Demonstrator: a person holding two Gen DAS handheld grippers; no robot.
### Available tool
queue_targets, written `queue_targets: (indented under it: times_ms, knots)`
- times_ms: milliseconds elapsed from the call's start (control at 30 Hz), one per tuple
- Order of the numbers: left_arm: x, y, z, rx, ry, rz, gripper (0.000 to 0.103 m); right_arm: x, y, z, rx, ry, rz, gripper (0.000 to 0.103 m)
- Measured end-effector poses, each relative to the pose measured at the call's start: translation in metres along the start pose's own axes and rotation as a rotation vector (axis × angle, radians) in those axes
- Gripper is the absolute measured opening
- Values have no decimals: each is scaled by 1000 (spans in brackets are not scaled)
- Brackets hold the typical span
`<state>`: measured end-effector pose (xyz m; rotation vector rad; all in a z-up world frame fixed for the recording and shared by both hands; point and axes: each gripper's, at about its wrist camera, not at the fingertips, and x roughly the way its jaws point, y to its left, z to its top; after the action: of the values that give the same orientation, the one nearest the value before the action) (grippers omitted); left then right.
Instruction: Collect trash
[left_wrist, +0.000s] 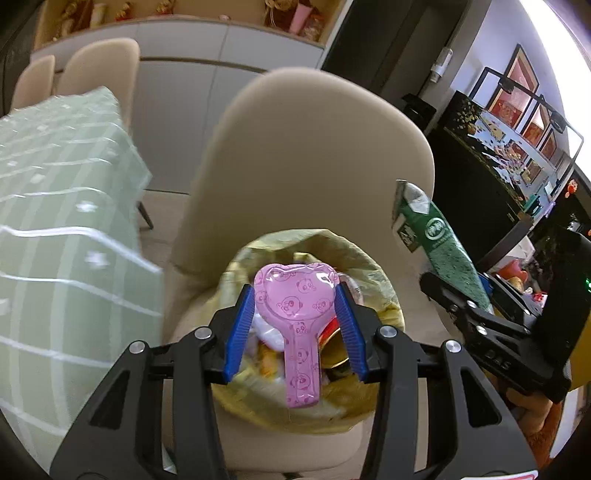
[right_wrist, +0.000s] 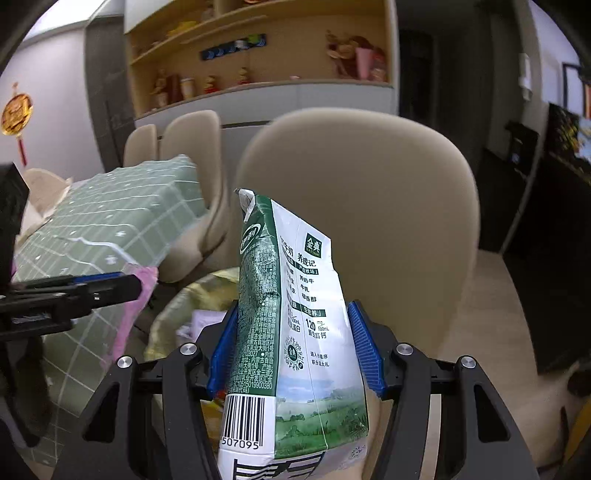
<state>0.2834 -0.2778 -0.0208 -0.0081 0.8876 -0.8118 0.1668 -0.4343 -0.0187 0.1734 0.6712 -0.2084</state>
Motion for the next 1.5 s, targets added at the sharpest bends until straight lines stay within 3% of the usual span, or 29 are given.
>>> queue_targets:
  times_ms: [100,200,367,567,700,800,933,1100,1400,1500]
  knots:
    - [23,-5,2,-6,21,-35,44,7,-11,-3,12,16,-11,54]
    - [31,0,5,-42,18,-39,55,14,-18,-7,31,27,6,54]
    - [22,8,6,-60,-8,28,61,29,-11,-13,30,50,68,54]
    - [-13,16,-9,-70,-64,118,71,64,30,-17,-33,100,142,54]
    - [-43,16,-23,-65,-89,157,73,88,60,-21,-182,153,44,57]
    - [-67,22,-36,-71,-108,173,76,99,64,-26,-203,186,27,57]
    - [-86,29,-55,-88,-114,181,77,100,67,-25,-186,169,21,56]
    - [-102,37,-76,-126,-114,172,77,97,69,-14,-115,146,96,54]
    - [-122,42,-88,-136,-153,177,78,119,64,-28,-76,255,58,54]
    - [-129,38,-91,-119,-166,172,86,111,67,-27,-89,247,50,54]
